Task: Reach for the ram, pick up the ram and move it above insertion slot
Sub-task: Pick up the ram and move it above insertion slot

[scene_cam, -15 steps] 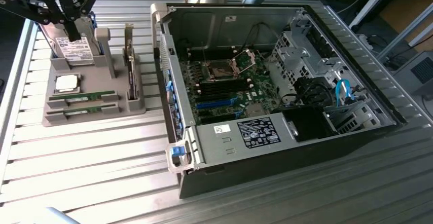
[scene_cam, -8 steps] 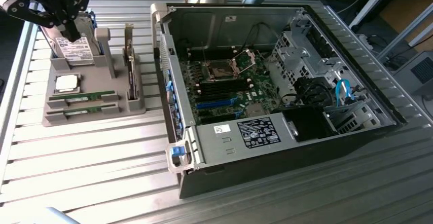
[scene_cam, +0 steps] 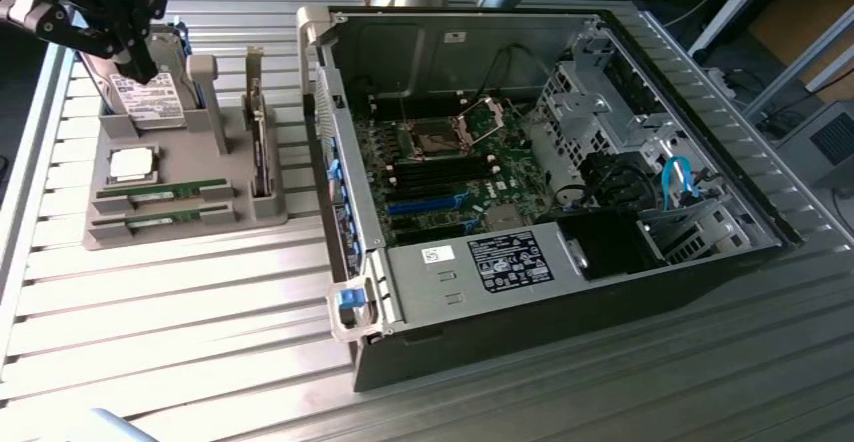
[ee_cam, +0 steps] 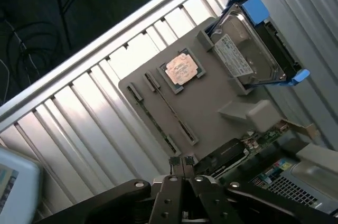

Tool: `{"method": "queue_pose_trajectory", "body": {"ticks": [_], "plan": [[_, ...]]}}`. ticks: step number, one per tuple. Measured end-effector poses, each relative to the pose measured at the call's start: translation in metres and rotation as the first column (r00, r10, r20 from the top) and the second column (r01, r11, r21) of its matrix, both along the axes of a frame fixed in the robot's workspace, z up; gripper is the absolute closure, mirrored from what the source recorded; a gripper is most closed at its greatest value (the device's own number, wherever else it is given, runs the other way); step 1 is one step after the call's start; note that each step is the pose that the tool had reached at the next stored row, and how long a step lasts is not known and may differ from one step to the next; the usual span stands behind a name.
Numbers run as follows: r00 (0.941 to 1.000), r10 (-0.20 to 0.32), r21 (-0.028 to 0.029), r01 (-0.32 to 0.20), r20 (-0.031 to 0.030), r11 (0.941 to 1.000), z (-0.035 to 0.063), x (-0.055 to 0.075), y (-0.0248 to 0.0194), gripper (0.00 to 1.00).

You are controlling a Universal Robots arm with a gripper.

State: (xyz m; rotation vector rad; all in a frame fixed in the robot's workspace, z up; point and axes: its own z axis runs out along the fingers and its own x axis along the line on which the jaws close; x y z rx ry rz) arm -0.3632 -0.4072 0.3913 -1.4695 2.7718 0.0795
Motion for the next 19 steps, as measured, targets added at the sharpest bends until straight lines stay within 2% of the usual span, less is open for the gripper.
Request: {"method": "queue_pose_trajectory", "body": {"ticks": [2,3,4,6,9,10,12,14,15,19], "plan": [[0.9982,0.060,0.0000,-0.060,0.0000,0.9982,-0.0003,0.0000,0.0000,0.89],[0.9936,0.113,0.0000,-0.113,0.0000,0.9936,-0.0005,0.0000,0.0000,0.89],[0.9882,0.153,0.0000,-0.153,0.0000,0.9882,-0.0007,0.0000,0.0000,0.89],[0.9723,0.234,-0.0001,-0.234,-0.0001,0.9723,-0.0011,0.0000,0.0000,0.89],[0.9562,0.293,-0.0001,-0.293,0.0000,0.9562,-0.0013,0.0000,0.0000,0.89],[0.9486,0.317,-0.0001,-0.317,0.0000,0.9486,-0.0014,0.0000,0.0000,0.89],[0.9259,0.378,-0.0001,-0.378,0.0000,0.9259,-0.0017,0.0000,0.0000,0.89],[0.8958,0.445,-0.0001,-0.445,-0.0001,0.8958,-0.0018,0.0000,0.0000,0.89],[0.8887,0.459,-0.0003,-0.459,-0.0002,0.8887,-0.0018,0.0000,0.0000,0.89],[0.8886,0.459,-0.0003,-0.459,-0.0001,0.8886,-0.0019,0.0000,0.0000,0.89]]}}
